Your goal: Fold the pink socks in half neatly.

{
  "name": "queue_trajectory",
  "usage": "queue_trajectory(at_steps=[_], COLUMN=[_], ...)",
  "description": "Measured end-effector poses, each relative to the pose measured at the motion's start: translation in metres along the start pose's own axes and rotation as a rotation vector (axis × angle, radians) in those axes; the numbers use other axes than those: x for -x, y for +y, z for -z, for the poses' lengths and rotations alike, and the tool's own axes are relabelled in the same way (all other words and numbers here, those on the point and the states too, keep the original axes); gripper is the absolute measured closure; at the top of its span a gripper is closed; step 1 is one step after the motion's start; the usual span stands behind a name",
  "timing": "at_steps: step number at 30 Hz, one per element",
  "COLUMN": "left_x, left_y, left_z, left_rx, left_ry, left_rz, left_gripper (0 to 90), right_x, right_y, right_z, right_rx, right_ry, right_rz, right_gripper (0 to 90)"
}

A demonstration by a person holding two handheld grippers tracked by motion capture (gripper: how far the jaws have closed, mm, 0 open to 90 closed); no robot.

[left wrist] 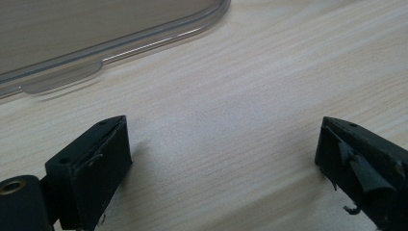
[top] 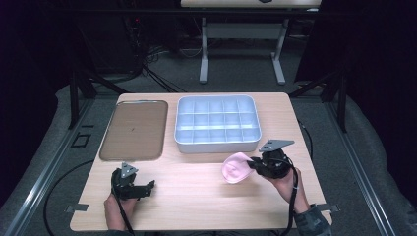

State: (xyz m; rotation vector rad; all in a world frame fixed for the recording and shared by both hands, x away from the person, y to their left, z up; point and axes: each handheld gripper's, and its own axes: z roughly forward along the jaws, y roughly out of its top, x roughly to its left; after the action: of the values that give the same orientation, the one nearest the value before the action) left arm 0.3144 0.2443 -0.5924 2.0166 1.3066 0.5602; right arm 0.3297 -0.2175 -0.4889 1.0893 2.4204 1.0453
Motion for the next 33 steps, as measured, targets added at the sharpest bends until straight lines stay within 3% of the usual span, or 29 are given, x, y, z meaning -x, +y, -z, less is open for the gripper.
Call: queue_trajectory(at_steps=[4,7,9,10,11,14,15,17,18,19,20,21,24,25,26,28,30,33], left_x=[0.000,0.000,0.000,0.000,0.000,0.000,0.000,0.000,0.000,0.000,0.000,0.000,0.000,0.000,0.000,0.000,-0.001,0.000], left_y=[0.000,0.000,0.000,0.000,0.000,0.000,0.000,0.000,0.000,0.000,0.000,0.000,0.000,0.000,0.000,0.000,0.001,0.003], left_z=[0.000,0.000,0.000,0.000,0.000,0.000,0.000,0.000,0.000,0.000,0.000,0.000,0.000,0.000,0.000,0.000,0.001,0.004], left_rx=[0.000,0.000,0.000,0.000,0.000,0.000,0.000,0.000,0.000,-0.001,-0.001,-0.001,0.000,-0.001,-0.001,0.001,-0.013,-0.022], left_ry=[0.000,0.000,0.000,0.000,0.000,0.000,0.000,0.000,0.000,0.000,-0.001,-0.001,0.000,-0.001,-0.001,-0.002,-0.004,-0.031], left_rz=[0.000,0.000,0.000,0.000,0.000,0.000,0.000,0.000,0.000,0.001,0.001,0.001,0.001,0.001,0.001,-0.002,-0.009,-0.024], left_gripper=[5.2,5.2,5.2,5.2,5.2,5.2,5.2,5.2,5.2,5.2,5.2,5.1,5.1,5.1,5.2,5.1,5.2,9.2], right_x=[-0.024,-0.037,-0.053,-0.053,-0.060,-0.065,-0.069,-0.069,-0.069,-0.068,-0.066,-0.061,-0.054,-0.044,-0.044,-0.026,-0.015,-0.004], right_y=[0.006,0.004,-0.004,-0.004,-0.009,-0.012,-0.015,-0.015,-0.015,-0.014,-0.013,-0.012,-0.011,-0.011,-0.011,-0.013,-0.016,-0.024], right_z=[-0.016,-0.037,-0.069,-0.069,-0.084,-0.093,-0.099,-0.098,-0.098,-0.097,-0.093,-0.083,-0.072,-0.058,-0.058,-0.041,-0.035,-0.032], right_rx=[0.006,-0.039,-0.113,-0.113,-0.140,-0.161,-0.158,-0.146,-0.146,-0.134,-0.120,-0.073,-0.035,0.000,0.000,0.021,-0.005,-0.021], right_ry=[0.058,0.053,0.043,0.043,0.061,0.061,0.085,0.117,0.117,0.134,0.172,0.192,0.201,0.185,0.185,0.123,0.068,0.041], right_rz=[0.013,0.037,0.074,0.074,0.083,0.098,0.111,0.116,0.116,0.113,0.125,0.118,0.105,0.082,0.082,0.043,0.014,-0.022], right_gripper=[77.1,76.9,75.1,75.1,71.1,66.8,57.7,47.1,47.1,38.9,37.0,31.2,29.9,29.2,29.2,34.6,36.7,38.8])
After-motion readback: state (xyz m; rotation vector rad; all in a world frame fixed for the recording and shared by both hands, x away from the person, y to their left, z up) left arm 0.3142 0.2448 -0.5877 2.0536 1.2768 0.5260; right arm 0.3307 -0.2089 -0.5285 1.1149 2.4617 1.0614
